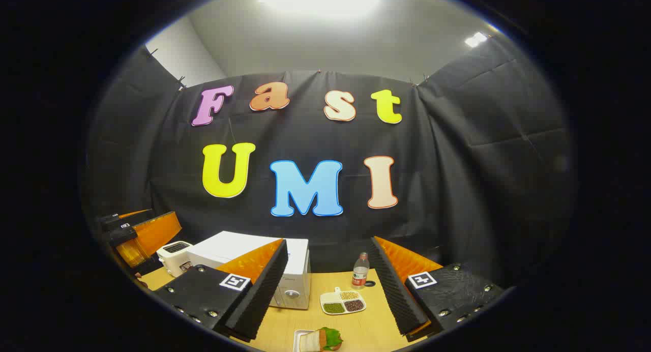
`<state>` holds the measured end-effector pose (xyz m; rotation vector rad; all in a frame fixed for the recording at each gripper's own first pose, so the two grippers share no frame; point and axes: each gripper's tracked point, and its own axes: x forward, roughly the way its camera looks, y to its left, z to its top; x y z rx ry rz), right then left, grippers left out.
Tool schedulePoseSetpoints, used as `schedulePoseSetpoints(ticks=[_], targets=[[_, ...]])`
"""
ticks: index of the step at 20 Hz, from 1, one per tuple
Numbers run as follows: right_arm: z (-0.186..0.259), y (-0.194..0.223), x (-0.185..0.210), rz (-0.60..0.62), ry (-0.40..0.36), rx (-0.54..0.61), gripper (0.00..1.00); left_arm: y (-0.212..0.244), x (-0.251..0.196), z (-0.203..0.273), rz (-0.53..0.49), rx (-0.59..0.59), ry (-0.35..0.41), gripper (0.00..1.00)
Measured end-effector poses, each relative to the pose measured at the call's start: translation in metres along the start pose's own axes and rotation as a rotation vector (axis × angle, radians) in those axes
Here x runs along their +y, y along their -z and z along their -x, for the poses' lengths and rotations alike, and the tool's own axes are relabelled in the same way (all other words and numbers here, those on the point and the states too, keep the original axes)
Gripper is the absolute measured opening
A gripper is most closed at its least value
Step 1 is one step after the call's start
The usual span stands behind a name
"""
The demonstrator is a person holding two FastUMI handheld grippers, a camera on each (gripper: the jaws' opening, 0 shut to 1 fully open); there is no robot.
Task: Open the microwave oven with the left hand, put the food in, and close the microwave oven.
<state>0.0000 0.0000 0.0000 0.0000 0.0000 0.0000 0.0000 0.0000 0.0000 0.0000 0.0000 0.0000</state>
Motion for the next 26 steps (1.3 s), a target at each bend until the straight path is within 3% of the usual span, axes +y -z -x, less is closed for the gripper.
schedulePoseSetpoints(ticks=[15, 22, 26], targets=[[0.002, 0.001, -0.012, -0.015, 0.009, -0.004, 0.97, 0.024, -0.023, -0.005, -0.032, 0.041, 0.045, 0.95], [-0.002, 0.008, -0.018, 0.004, 0.008, 0.013, 0.97, 0.067, -0.019, -0.027, -0.037, 0.107, 0.050, 0.96], [-0.005, 0.020, -0.027, 0.018, 0.016, 0.045, 0.97, 0.114, -0.020, -0.047, -0.030, 0.184, 0.067, 0.97]])
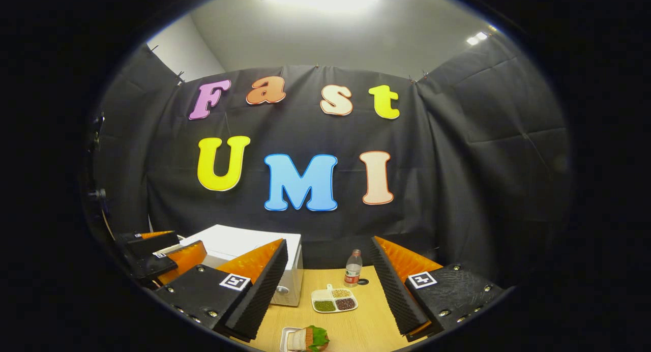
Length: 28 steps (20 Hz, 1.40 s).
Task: Open the microwave oven with the left hand, put the food in, and close the microwave oven.
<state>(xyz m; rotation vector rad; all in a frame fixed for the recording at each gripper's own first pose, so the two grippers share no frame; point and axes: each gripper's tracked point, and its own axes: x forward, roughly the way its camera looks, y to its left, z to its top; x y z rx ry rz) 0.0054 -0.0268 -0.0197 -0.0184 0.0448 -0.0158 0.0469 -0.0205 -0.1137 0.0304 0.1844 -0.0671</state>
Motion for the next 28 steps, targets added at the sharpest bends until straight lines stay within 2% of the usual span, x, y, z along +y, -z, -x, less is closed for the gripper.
schedulePoseSetpoints(ticks=[6, 14, 17, 18, 19, 21, 22, 23, 25, 28], targets=[[-0.012, 0.020, -0.013, 0.028, 0.006, 0.051, 0.97, 0.067, -0.005, -0.053, -0.038, 0.108, -0.002, 0.96], [-0.038, 0.045, -0.030, 0.026, 0.009, 0.116, 0.97, 0.163, -0.018, -0.130, -0.031, 0.256, 0.010, 0.96], [-0.049, 0.055, -0.038, 0.021, 0.010, 0.150, 0.96, 0.187, -0.011, -0.157, -0.030, 0.295, -0.014, 0.82], [-0.051, 0.056, -0.039, 0.018, 0.012, 0.153, 0.97, 0.198, -0.009, -0.163, -0.025, 0.310, -0.025, 0.89], [-0.054, 0.057, -0.042, 0.018, 0.014, 0.156, 0.96, 0.205, -0.006, -0.168, -0.019, 0.322, -0.036, 0.75], [-0.057, 0.059, -0.047, 0.025, 0.017, 0.160, 0.96, 0.220, 0.000, -0.176, -0.005, 0.350, -0.060, 0.78], [-0.059, 0.060, -0.049, 0.031, 0.019, 0.163, 0.96, 0.225, 0.002, -0.179, 0.000, 0.356, -0.074, 0.67], [-0.061, 0.061, -0.051, 0.036, 0.020, 0.166, 0.96, 0.231, -0.003, -0.185, 0.011, 0.366, -0.057, 0.56], [-0.062, 0.062, -0.053, 0.037, 0.021, 0.172, 0.96, 0.225, -0.006, -0.182, -0.030, 0.375, -0.060, 0.34], [-0.062, 0.061, -0.053, 0.033, 0.021, 0.172, 0.97, 0.227, -0.006, -0.179, -0.028, 0.383, -0.063, 0.23]])
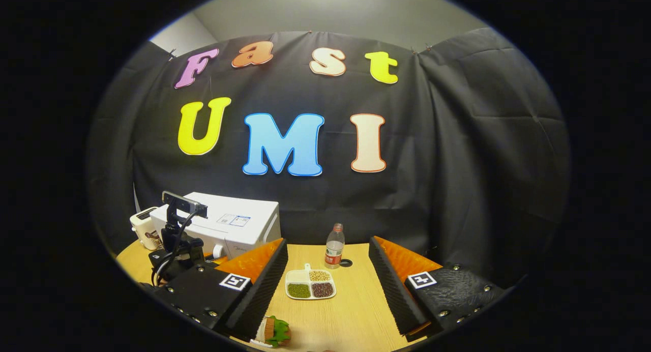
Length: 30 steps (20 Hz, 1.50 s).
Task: Open the microwave oven with the left hand, put the food in, and close the microwave oven.
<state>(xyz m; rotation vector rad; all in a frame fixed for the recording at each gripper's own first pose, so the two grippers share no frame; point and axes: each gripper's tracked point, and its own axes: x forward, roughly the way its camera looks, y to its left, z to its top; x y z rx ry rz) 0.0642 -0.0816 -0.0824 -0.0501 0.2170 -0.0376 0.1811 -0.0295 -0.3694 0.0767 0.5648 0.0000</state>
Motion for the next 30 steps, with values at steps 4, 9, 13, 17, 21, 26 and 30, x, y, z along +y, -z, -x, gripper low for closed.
schedulePoseSetpoints(ticks=[4, 9, 13, 17, 21, 26, 30], targets=[[0.004, -0.004, 0.002, 0.000, -0.003, -0.013, 0.97, 0.000, -0.001, 0.002, -0.001, 0.025, 0.030, 0.11], [0.010, -0.009, 0.004, -0.010, 0.004, -0.026, 0.96, 0.001, -0.001, 0.004, 0.019, 0.065, 0.042, 0.11], [0.018, -0.013, 0.002, 0.006, 0.020, -0.040, 0.97, 0.010, -0.001, 0.022, 0.010, 0.087, 0.046, 0.08], [0.021, -0.008, 0.009, -0.024, 0.014, -0.026, 0.97, 0.027, 0.006, 0.068, -0.019, 0.072, 0.089, 0.07], [0.029, -0.018, 0.037, -0.027, -0.033, -0.048, 0.96, 0.043, 0.017, 0.109, -0.020, 0.060, 0.152, 0.07], [0.047, -0.015, 0.075, -0.006, -0.099, -0.054, 0.96, 0.063, 0.044, 0.161, -0.064, 0.067, 0.189, 0.07], [0.062, -0.011, 0.098, -0.011, -0.132, -0.051, 0.96, 0.078, 0.071, 0.197, -0.080, 0.078, 0.194, 0.10]])
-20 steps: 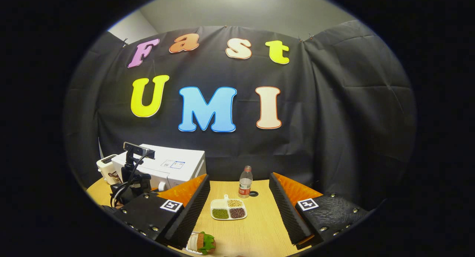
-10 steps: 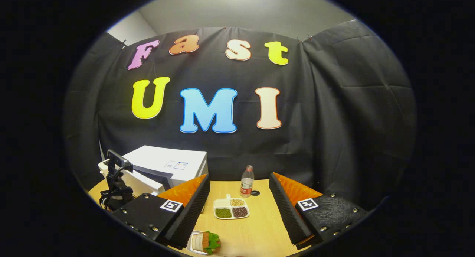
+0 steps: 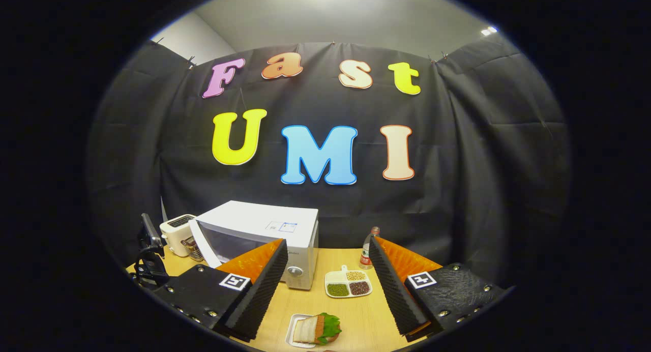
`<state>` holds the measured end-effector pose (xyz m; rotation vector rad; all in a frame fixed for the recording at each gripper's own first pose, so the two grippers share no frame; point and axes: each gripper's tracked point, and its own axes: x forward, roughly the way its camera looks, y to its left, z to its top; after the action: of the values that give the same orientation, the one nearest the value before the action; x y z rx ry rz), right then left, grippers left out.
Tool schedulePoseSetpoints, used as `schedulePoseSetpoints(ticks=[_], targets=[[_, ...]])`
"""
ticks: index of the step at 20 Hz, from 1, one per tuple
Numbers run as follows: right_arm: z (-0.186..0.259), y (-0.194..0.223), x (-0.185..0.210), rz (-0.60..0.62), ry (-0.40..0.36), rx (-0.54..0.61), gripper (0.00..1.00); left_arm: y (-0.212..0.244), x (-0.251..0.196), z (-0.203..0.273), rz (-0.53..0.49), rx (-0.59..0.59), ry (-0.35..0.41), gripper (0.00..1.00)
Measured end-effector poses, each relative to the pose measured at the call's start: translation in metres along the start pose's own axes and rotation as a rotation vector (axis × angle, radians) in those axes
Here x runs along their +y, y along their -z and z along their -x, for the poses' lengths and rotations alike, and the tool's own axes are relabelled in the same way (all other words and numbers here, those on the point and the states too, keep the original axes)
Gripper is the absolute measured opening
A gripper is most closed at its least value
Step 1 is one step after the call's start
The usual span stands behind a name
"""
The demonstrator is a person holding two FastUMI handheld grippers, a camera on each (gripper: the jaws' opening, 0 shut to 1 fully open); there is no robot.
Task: Open the microwave oven with the left hand, put the food in, and close the microwave oven.
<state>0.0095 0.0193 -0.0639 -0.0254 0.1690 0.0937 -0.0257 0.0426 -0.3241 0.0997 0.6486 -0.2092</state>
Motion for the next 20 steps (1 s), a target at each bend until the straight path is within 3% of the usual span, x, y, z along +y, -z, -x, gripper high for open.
schedulePoseSetpoints(ticks=[3, 9, 17, 20], targets=[[0.007, 0.000, 0.010, -0.002, -0.006, -0.006, 0.96, 0.017, 0.020, 0.029, -0.019, 0.016, -0.004, 0.10], [0.012, -0.001, 0.028, -0.021, -0.007, -0.012, 0.96, 0.048, 0.083, 0.090, -0.033, 0.022, -0.081, 0.07], [0.004, -0.002, 0.068, -0.004, -0.074, 0.005, 0.96, 0.072, 0.154, 0.130, -0.052, 0.006, -0.052, 0.07], [0.002, 0.000, 0.077, 0.006, -0.086, 0.008, 0.96, 0.081, 0.195, 0.145, -0.042, 0.015, -0.112, 0.07]])
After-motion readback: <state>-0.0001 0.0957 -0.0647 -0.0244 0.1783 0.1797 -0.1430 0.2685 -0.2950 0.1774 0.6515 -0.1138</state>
